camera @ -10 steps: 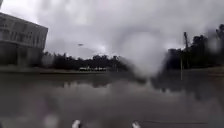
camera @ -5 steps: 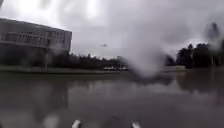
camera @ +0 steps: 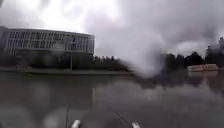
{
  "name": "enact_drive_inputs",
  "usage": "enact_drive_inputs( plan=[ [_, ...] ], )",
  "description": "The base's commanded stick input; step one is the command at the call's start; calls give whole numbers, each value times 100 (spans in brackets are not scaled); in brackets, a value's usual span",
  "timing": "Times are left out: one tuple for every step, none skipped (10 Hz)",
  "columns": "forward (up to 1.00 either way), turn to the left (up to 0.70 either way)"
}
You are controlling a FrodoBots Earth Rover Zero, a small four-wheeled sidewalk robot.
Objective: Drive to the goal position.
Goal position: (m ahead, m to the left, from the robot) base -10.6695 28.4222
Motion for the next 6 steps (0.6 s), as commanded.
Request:
enact_drive_inputs(
  plan=[
    [70, 35],
    [70, 35],
    [70, 35],
    [70, 35],
    [70, 35],
    [70, 35]
  ],
)
